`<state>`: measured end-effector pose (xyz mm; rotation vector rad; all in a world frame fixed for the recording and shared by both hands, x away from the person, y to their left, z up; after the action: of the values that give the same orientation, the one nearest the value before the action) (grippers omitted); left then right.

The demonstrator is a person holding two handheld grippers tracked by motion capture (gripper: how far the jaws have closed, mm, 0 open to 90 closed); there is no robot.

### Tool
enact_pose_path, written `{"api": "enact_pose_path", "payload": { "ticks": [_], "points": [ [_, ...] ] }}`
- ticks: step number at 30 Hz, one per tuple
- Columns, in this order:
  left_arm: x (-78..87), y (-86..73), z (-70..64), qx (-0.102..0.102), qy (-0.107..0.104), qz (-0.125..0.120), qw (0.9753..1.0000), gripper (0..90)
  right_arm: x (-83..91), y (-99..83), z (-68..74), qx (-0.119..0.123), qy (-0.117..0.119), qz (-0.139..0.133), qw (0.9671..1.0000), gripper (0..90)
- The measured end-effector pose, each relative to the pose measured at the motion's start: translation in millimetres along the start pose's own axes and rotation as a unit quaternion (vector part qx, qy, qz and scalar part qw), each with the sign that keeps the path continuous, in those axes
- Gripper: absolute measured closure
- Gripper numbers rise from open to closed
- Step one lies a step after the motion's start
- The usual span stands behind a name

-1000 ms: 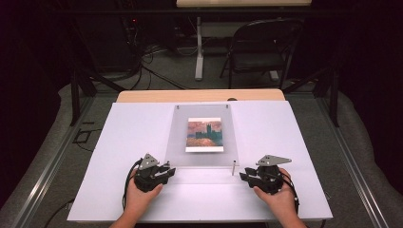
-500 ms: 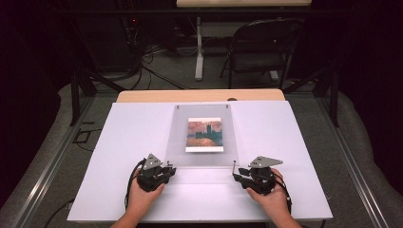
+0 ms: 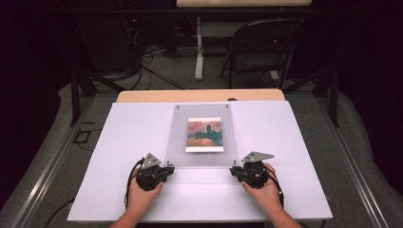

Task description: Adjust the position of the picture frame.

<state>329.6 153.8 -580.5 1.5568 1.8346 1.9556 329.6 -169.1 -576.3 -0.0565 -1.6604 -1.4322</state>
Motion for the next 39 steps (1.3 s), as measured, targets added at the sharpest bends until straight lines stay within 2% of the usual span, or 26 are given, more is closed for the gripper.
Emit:
{"api": "enact_pose_path", "payload": {
  "ticks": [5, 11, 19, 29, 33, 39],
  "points": [
    [-0.5, 1.9, 0.5, 0.002, 0.0, 0.004, 1.0, 84.9, -0.9, 1.6, -0.7, -0.005, 0.005, 0.002, 1.0, 85.4],
    [-8.2, 8.4, 3.5, 0.009, -0.002, 0.001, 1.0, 84.9, -1.5, 5.3, -5.9, -0.009, -0.007, -0.003, 0.9999, 85.5],
    [-13.1, 13.1, 0.5, 0.008, -0.009, -0.003, 0.9999, 85.0, -1.5, 8.1, -15.4, -0.018, -0.019, -0.005, 0.9996, 85.5],
    [-17.6, 17.5, 8.7, 0.027, 0.004, -0.012, 0.9996, 84.9, -9.1, 14.3, -19.6, -0.022, -0.017, -0.014, 0.9995, 85.5],
    [-19.4, 17.7, 9.3, 0.025, 0.004, -0.01, 0.9996, 84.9, -11.6, 14.3, -21.3, -0.018, -0.017, -0.009, 0.9996, 85.5],
    [-21.1, 18.7, 10.2, 0.028, 0.0, -0.012, 0.9995, 84.9, -13.2, 14.8, -24.5, -0.027, -0.015, -0.011, 0.9995, 85.3]
  ]
}}
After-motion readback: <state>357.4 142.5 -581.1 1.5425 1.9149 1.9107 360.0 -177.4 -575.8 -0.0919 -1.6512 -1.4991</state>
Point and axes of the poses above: each handheld gripper's, and its own axes: x roughly backward along the jaws, y roughly out of its top, z roughly to its left, the point moved 3 cm from there along -x, roughly forward along the jaws, and after that the axes turned 4 degrees about -y, right-handed, at the moved point
